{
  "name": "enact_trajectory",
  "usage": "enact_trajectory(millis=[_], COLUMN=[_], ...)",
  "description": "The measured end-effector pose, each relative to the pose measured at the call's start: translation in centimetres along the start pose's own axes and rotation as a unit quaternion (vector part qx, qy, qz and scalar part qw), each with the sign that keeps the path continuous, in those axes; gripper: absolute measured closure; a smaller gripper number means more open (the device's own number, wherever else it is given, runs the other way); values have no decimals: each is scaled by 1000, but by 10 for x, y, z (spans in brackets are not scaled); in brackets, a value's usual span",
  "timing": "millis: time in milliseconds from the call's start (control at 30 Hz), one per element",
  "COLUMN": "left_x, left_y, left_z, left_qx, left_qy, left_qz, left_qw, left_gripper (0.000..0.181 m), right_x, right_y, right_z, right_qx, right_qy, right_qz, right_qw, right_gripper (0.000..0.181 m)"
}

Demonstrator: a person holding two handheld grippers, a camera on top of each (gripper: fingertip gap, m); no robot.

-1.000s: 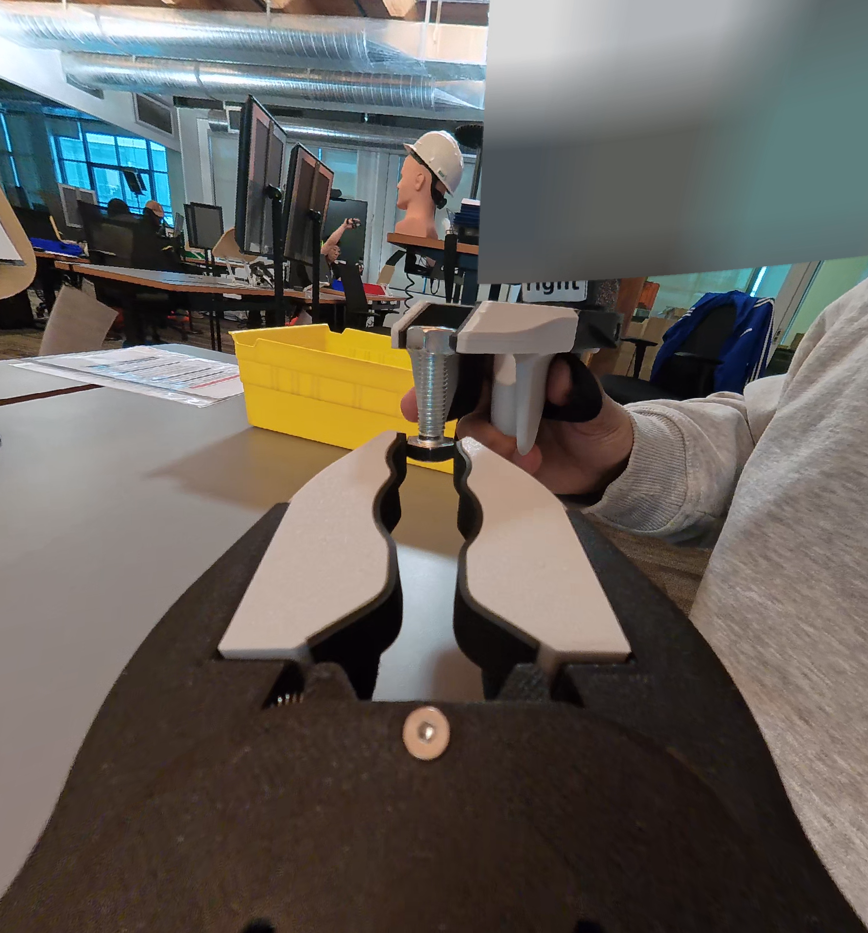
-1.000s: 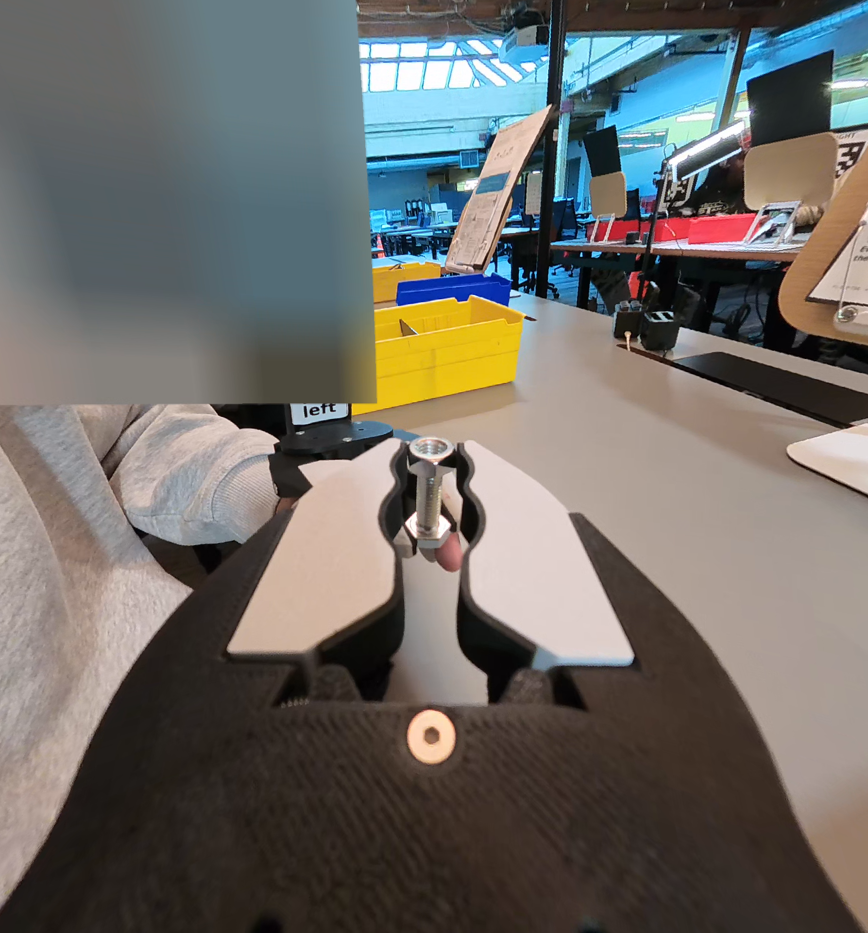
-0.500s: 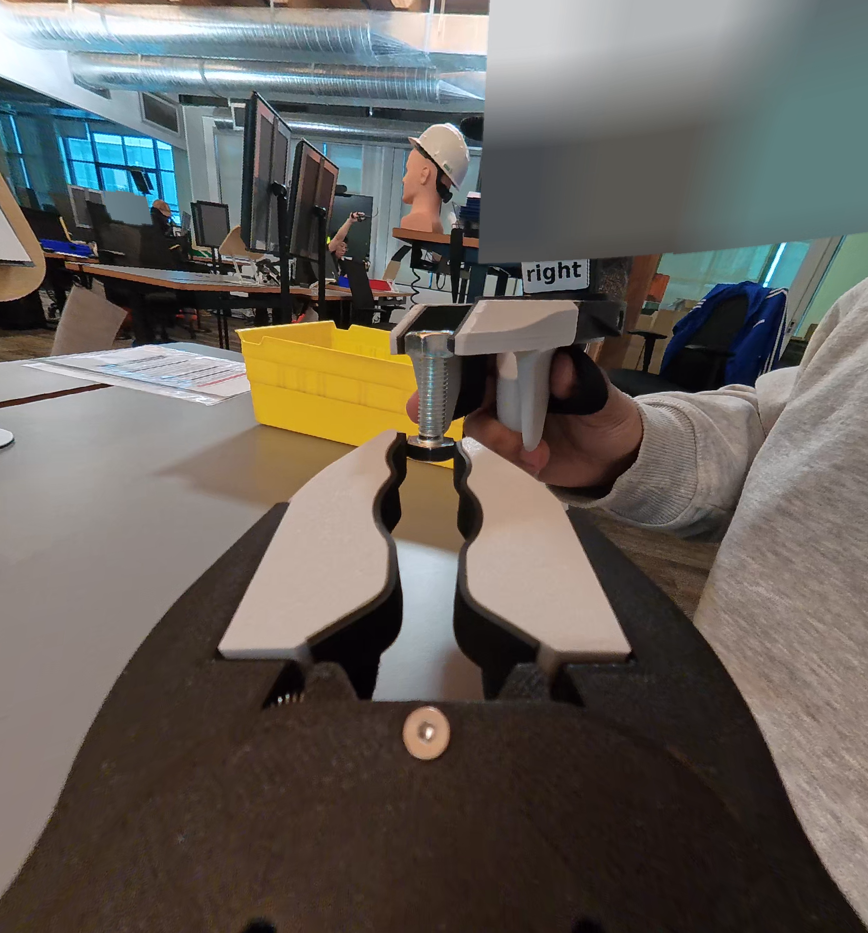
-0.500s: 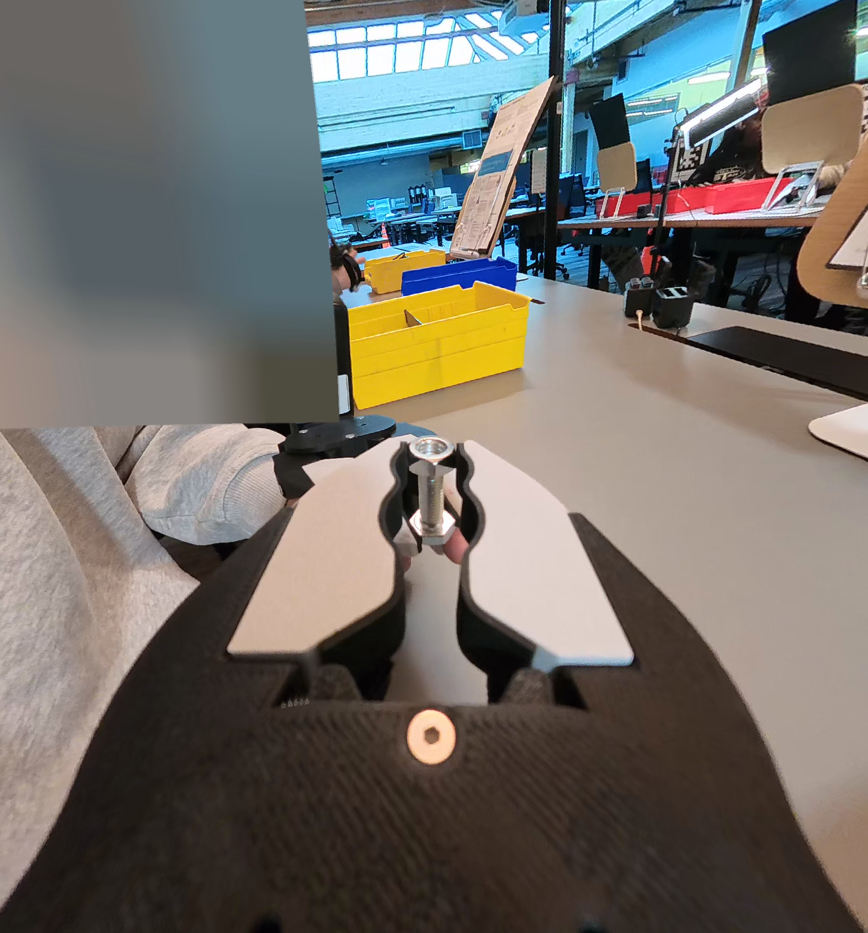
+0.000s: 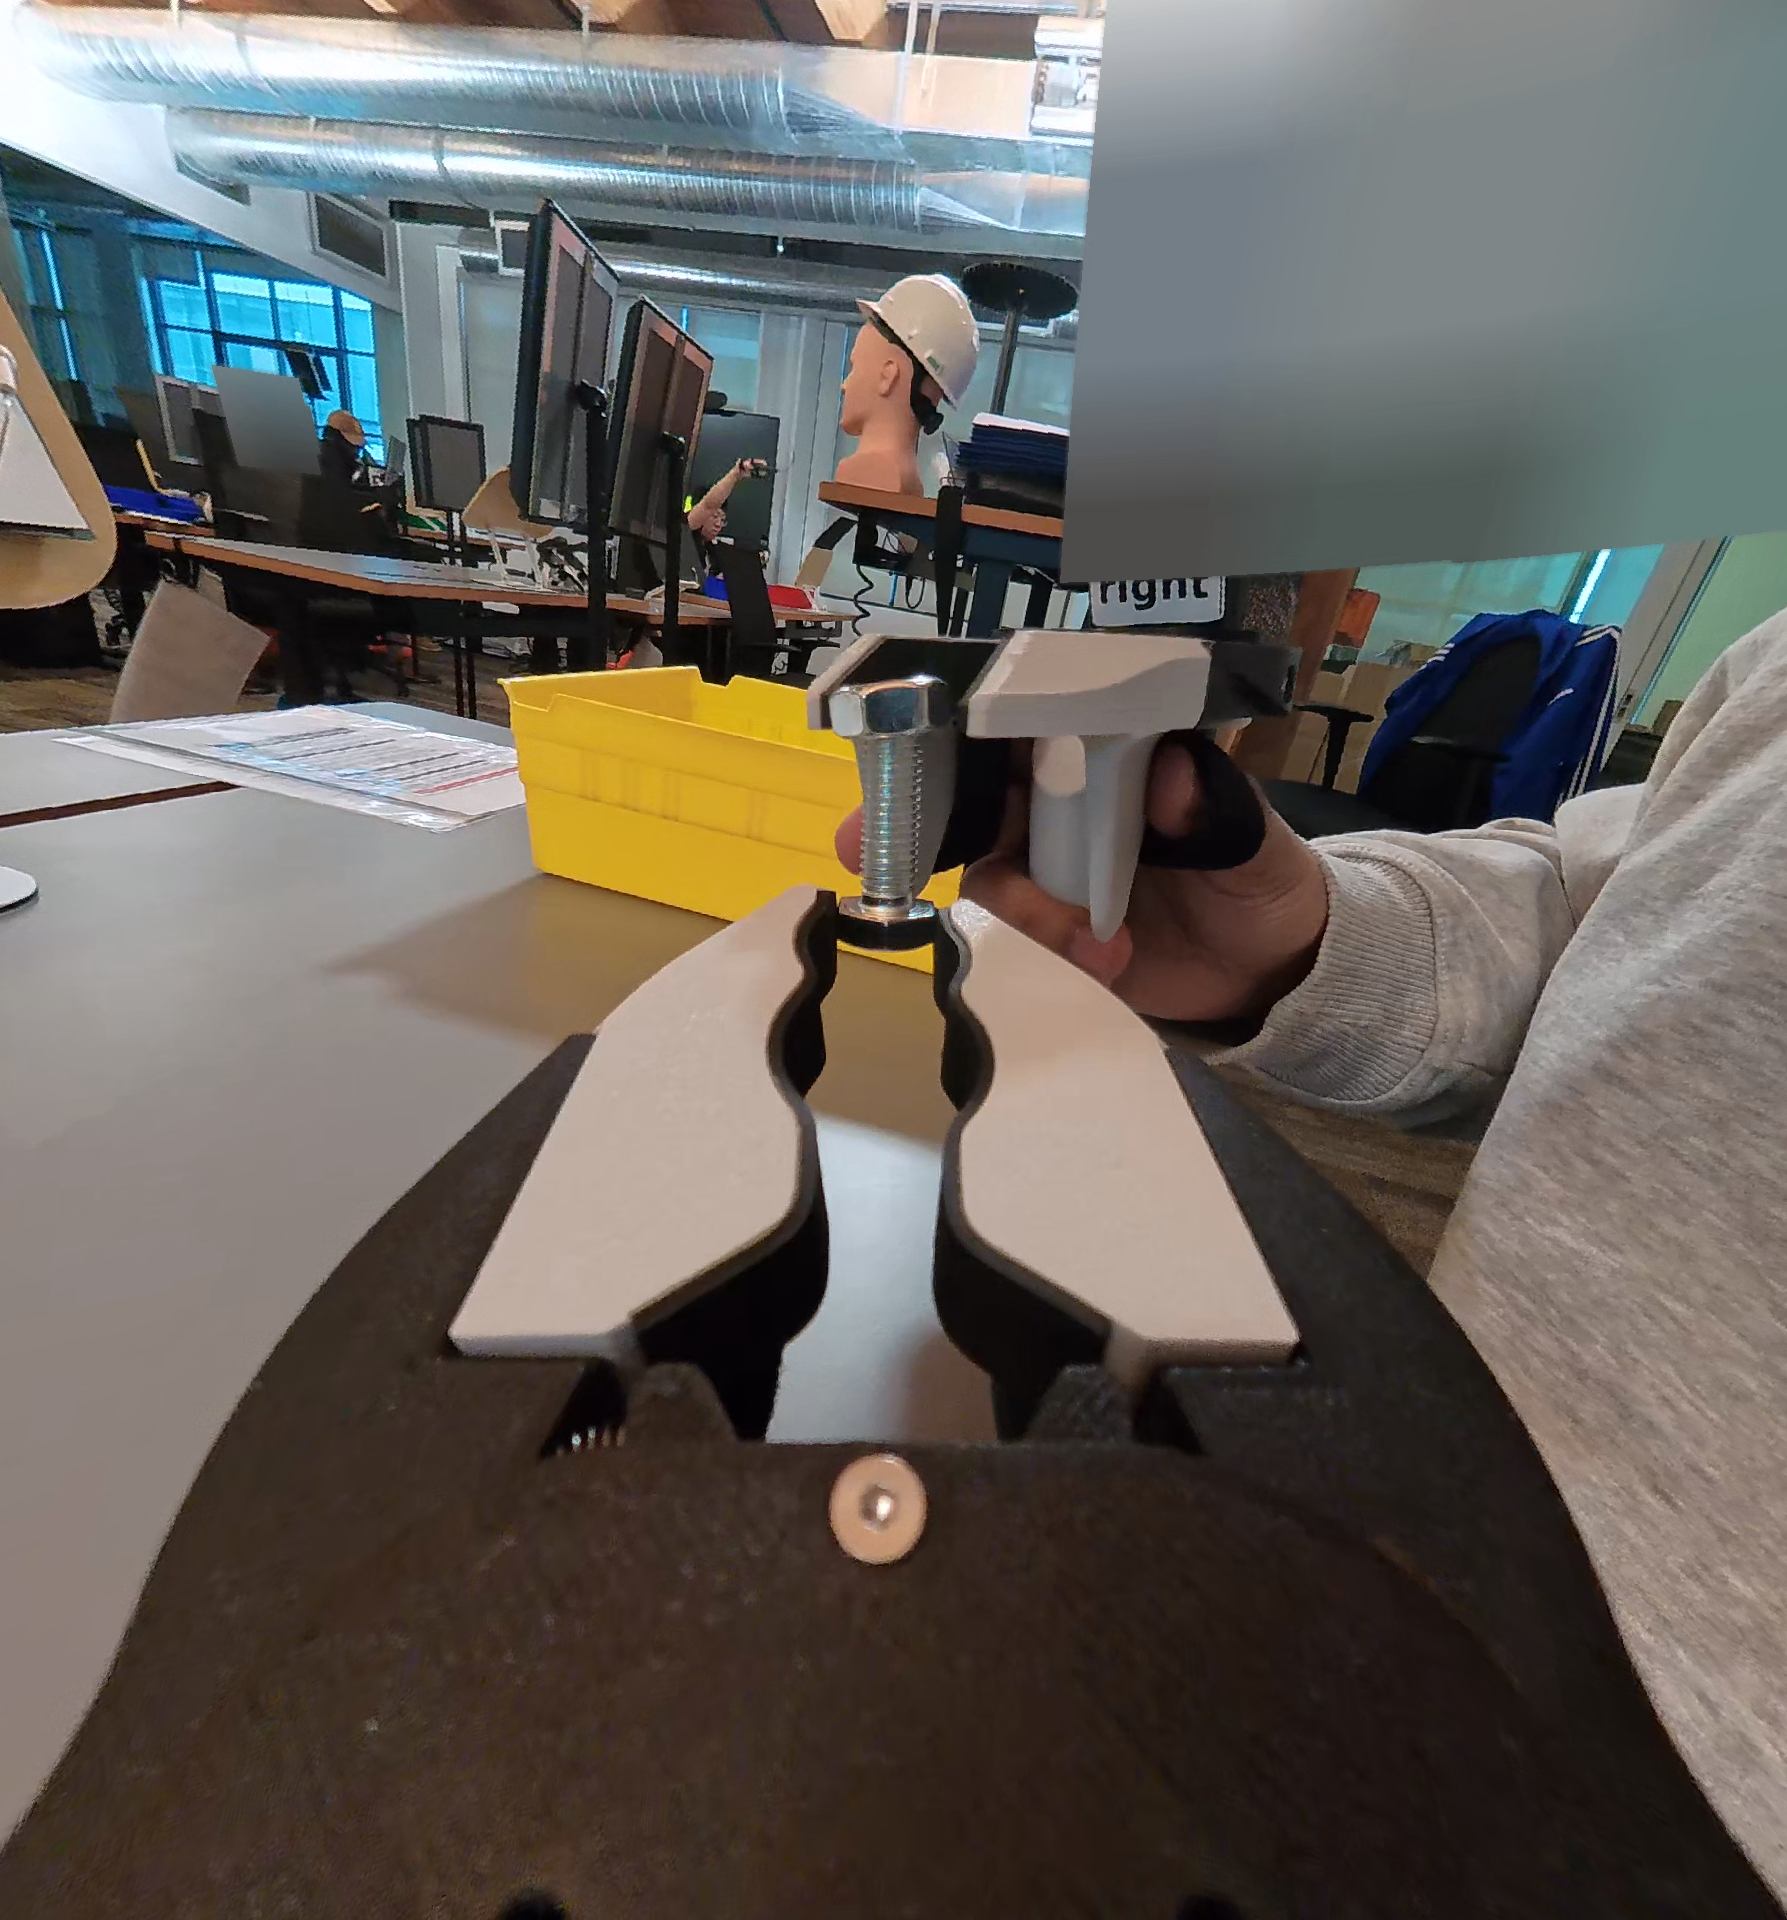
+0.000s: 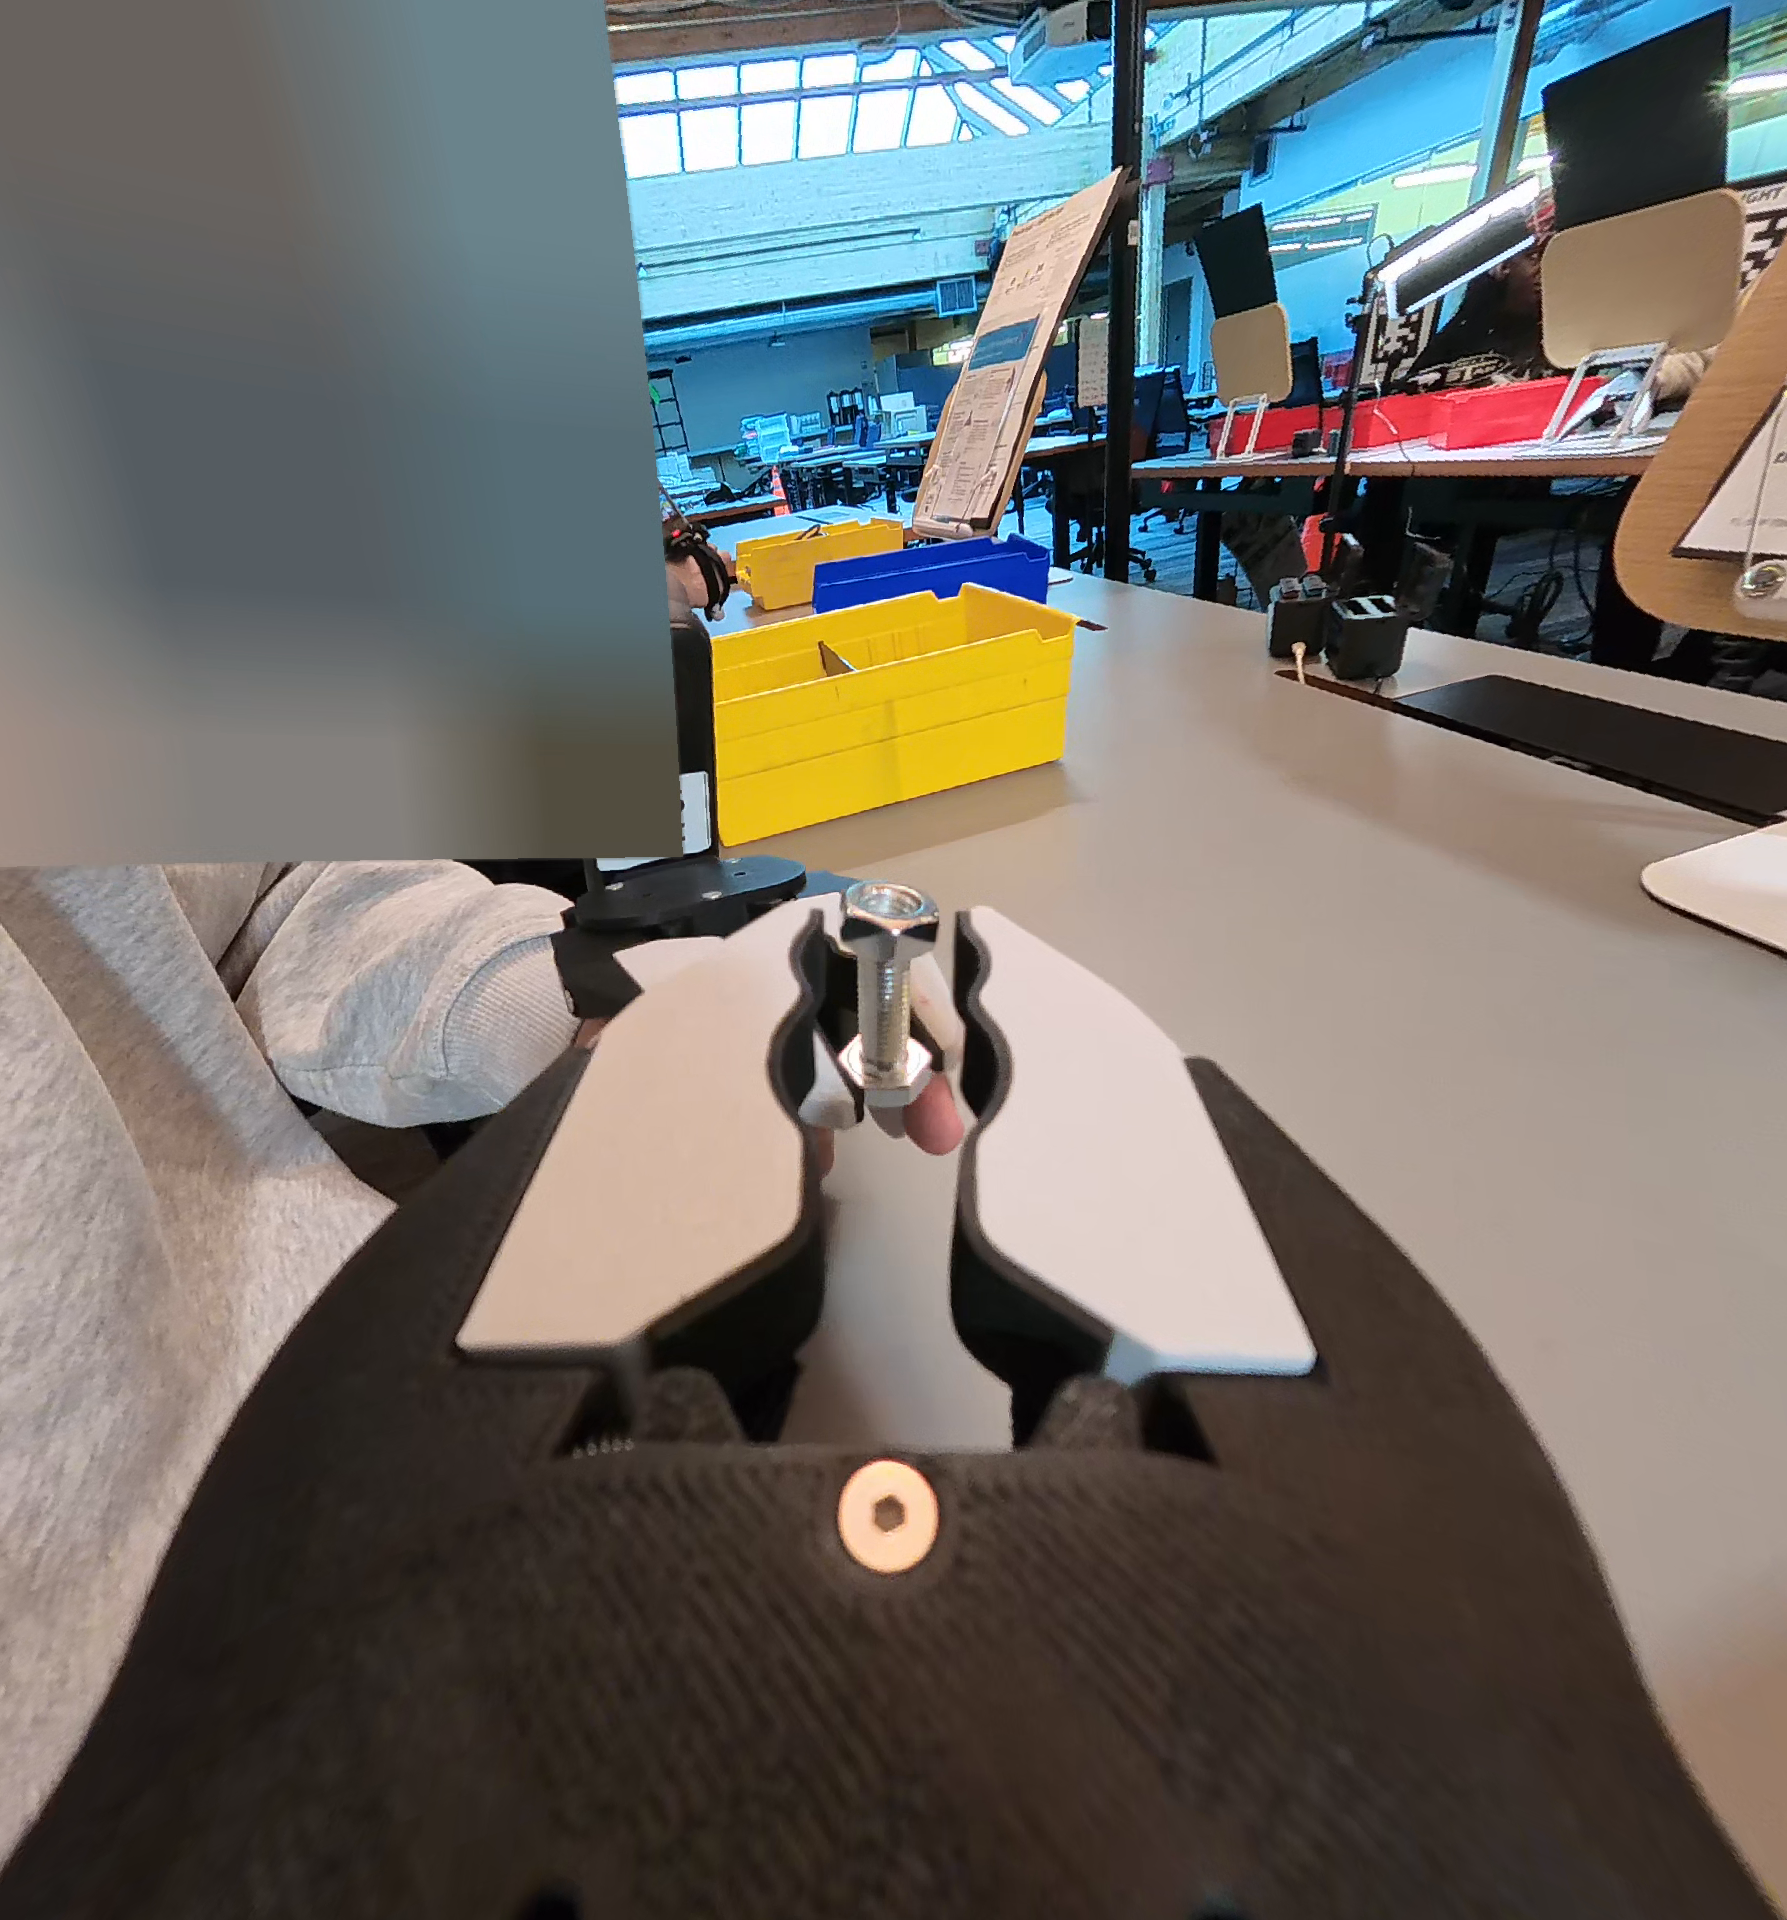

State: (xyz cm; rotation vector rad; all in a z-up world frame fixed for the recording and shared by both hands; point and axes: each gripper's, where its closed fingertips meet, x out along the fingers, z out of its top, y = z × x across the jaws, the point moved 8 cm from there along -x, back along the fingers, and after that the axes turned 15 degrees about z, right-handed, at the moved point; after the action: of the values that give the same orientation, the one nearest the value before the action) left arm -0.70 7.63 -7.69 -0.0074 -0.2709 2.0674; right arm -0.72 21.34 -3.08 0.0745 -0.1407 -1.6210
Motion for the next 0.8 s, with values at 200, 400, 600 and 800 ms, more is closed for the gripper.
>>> enact_trajectory(millis=[200, 400, 600, 800], left_x=[-1, -1, -1, -1], left_y=[4, 7, 5, 8], left_z=[1, 2, 1, 2], left_qx=[-11, -23, -13, -24], left_qy=[-4, -5, -3, -7], left_qz=[9, 14, 11, 17], left_qw=[1000, 1000, 1000, 1000], left_gripper=[162, 162, 162, 162], right_x=[-1, -3, -4, -2], right_y=[0, 4, 5, 7], right_z=[0, 2, 3, 0], right_qx=[-6, -21, -32, -38], right_qy=[-6, -6, -7, -2], right_qz=[4, 3, -9, 10], right_qw=[1000, 1000, 999, 999], right_gripper=[157, 163, 155, 164])
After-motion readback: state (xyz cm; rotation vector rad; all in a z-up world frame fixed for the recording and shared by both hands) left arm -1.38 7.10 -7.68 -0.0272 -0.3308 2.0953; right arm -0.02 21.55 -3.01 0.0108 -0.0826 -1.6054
